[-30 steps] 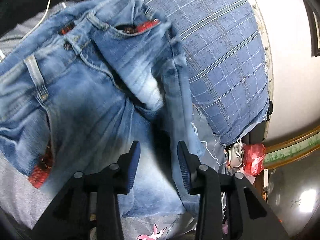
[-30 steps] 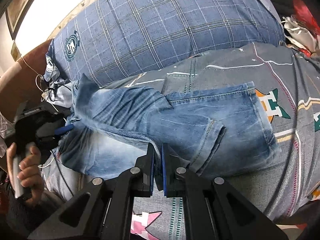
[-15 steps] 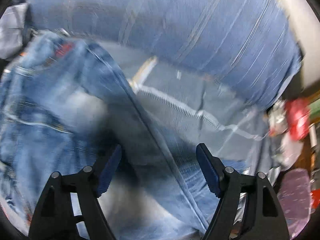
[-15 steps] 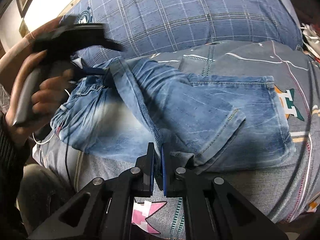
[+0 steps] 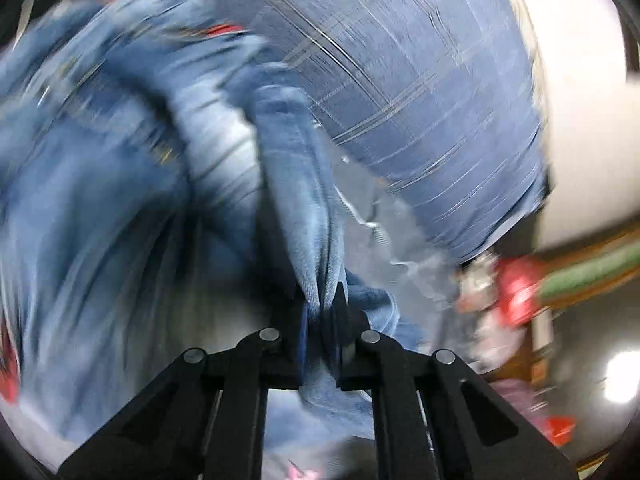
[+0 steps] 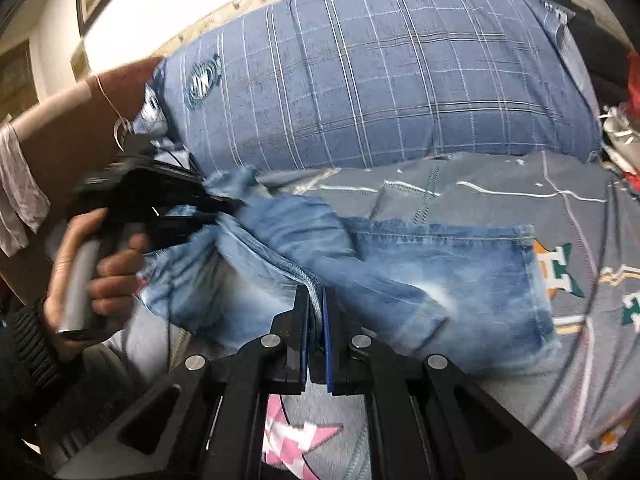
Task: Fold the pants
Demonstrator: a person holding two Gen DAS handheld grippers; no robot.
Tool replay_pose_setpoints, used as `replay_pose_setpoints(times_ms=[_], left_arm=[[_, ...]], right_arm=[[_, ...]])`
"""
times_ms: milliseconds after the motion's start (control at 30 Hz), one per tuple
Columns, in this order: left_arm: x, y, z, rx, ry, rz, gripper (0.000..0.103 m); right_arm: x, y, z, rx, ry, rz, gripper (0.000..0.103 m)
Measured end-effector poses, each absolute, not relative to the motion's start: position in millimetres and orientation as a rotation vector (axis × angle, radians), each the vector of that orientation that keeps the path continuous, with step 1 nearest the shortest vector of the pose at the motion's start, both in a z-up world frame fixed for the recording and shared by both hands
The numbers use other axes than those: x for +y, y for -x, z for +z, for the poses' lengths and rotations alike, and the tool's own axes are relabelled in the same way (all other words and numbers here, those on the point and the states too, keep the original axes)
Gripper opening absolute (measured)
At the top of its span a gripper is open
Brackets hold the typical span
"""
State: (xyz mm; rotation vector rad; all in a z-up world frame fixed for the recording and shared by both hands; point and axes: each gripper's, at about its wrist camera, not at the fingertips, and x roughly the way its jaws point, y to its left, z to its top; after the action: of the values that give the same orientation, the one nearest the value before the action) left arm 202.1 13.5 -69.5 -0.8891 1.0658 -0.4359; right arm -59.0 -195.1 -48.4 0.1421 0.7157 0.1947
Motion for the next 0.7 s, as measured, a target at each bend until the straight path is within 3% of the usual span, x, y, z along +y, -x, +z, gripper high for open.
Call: replay_pose_setpoints(times_ms=[200, 367, 700], left_arm=[[27, -176, -106, 1.116, 0.85, -0.422, 0.011], [25, -173, -99, 1.099, 0.799, -0.428, 0.011], [25, -166, -85, 1.055, 0.797, -0.49, 0.011]], right_arm=[[-193, 48, -67, 0.848, -0.206, 0.074, 0.004], [-185, 37, -78, 0.913, -0.184, -0.007, 0.004], [-189, 45, -67, 0.866, -0.236, -0.058, 0.005]])
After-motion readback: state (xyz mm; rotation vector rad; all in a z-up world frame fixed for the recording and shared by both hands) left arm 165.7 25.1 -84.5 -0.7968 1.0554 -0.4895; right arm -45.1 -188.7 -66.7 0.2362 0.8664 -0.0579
